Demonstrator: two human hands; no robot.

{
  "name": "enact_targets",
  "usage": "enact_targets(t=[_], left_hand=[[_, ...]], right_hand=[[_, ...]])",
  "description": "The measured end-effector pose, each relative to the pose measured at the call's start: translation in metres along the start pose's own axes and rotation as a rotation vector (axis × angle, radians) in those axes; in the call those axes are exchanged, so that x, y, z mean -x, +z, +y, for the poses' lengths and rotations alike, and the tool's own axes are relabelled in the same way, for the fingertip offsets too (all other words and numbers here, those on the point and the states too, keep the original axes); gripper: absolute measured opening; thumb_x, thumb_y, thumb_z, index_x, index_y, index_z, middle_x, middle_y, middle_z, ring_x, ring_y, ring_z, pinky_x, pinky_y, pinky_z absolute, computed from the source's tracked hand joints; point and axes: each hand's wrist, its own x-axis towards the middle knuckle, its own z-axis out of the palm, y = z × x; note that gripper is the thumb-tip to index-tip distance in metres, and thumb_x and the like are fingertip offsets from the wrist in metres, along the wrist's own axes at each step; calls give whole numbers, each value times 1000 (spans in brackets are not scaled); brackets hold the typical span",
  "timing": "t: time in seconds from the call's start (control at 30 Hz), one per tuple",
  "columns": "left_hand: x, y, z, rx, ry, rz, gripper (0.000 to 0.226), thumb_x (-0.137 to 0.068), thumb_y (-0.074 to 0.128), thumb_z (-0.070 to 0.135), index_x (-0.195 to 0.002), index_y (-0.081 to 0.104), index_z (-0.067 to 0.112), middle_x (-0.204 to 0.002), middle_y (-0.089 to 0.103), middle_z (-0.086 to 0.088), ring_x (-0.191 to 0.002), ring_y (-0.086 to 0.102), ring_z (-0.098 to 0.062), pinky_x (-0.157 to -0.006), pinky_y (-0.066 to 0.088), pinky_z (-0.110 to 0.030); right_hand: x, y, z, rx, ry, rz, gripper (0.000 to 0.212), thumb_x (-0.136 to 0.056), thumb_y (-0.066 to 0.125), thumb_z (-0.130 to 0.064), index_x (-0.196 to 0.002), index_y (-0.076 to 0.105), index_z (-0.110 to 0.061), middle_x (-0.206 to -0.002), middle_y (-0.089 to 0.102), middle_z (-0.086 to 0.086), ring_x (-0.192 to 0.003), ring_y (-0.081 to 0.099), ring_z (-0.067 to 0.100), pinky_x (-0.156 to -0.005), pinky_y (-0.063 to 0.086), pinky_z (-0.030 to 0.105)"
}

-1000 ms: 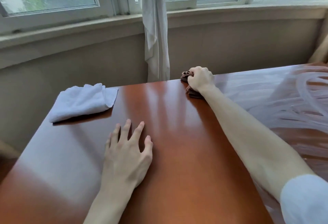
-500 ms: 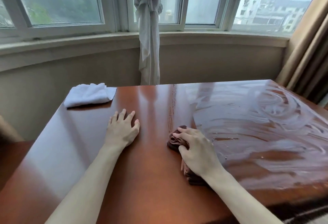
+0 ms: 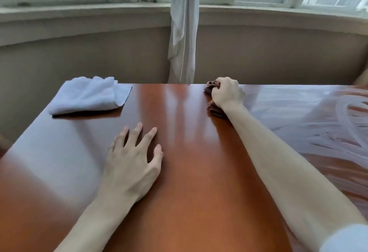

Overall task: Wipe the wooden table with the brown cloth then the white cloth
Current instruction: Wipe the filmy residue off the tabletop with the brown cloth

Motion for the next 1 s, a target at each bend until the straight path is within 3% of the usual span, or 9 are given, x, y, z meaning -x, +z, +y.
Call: enact_targets(t=[0.1, 0.23, 0.37, 0.43, 0.5, 0.63, 0.7, 0.87, 1.0], left_hand=[[0, 1, 0, 7, -5, 8, 71, -86, 15, 64, -152, 31, 46, -162, 25, 12, -151, 16, -19, -123, 17, -39], [0, -1, 0, 4, -11, 4, 71, -86, 13, 65, -153, 28, 47, -164, 22, 12, -151, 14, -18, -122, 16, -38], [1, -2, 1, 4, -13, -8, 71, -86, 12, 65, -154, 25, 48, -165, 19, 12, -152, 12, -19, -124, 15, -38], [2, -3, 1, 5, -8, -15, 69, -88, 14, 63, -154, 24, 48, -166, 18, 12, -152, 11, -18, -124, 14, -38], [3, -4, 0, 6, 2, -27, 68, -89, 15, 62, -155, 22, 48, -166, 16, 12, -153, 10, -18, -125, 12, -38], [3, -5, -1, 17, 11, -23, 69, -88, 13, 64, -155, 20, 50, -166, 14, 14, -153, 7, -17, -125, 11, -38], [3, -4, -1, 15, 0, -13, 68, -88, 14, 64, -154, 20, 50, -166, 15, 15, -153, 7, -17, -125, 12, -38], [0, -4, -1, 7, -9, -26, 65, -91, 19, 63, -153, 25, 49, -165, 19, 13, -153, 11, -18, -124, 15, -40], [1, -6, 0, 2, -14, -27, 55, -98, 35, 56, -152, 33, 45, -164, 26, 9, -150, 19, -22, -122, 20, -42]], right_hand=[[-40, 20, -13, 13, 74, 49, 29, -89, 54, -17, -109, 74, -21, -113, 69, 9, -115, 57, 35, -89, 48, 39], [-22, 35, -37, 9, 41, 43, 33, -95, 49, -15, -117, 73, -21, -119, 65, 6, -117, 52, 34, -90, 45, 40], [50, 27, -71, -80, -310, -78, 34, -91, 51, -20, -118, 71, -24, -125, 66, -3, -120, 53, 27, -87, 45, 36], [81, 16, -69, -170, -578, -227, 40, -86, 54, -24, -122, 71, -31, -133, 64, -12, -127, 52, 18, -97, 45, 36], [81, 7, -54, -257, -669, -339, 45, -82, 57, -23, -122, 71, -37, -134, 65, -17, -127, 54, 10, -103, 43, 31], [14, 16, -48, -204, -291, -181, 36, -83, 57, -18, -112, 75, -30, -118, 73, -4, -114, 62, 24, -83, 46, 30], [1, 34, -68, -60, -152, -69, 28, -88, 55, -19, -107, 75, -25, -114, 71, 3, -111, 60, 32, -83, 45, 34], [38, 35, -95, -74, -433, -185, 37, -90, 53, -20, -121, 71, -24, -132, 65, -2, -127, 53, 25, -99, 46, 39], [116, -3, -65, -152, -479, -233, 41, -89, 57, -21, -127, 70, -29, -140, 62, -9, -136, 46, 14, -107, 44, 36]])
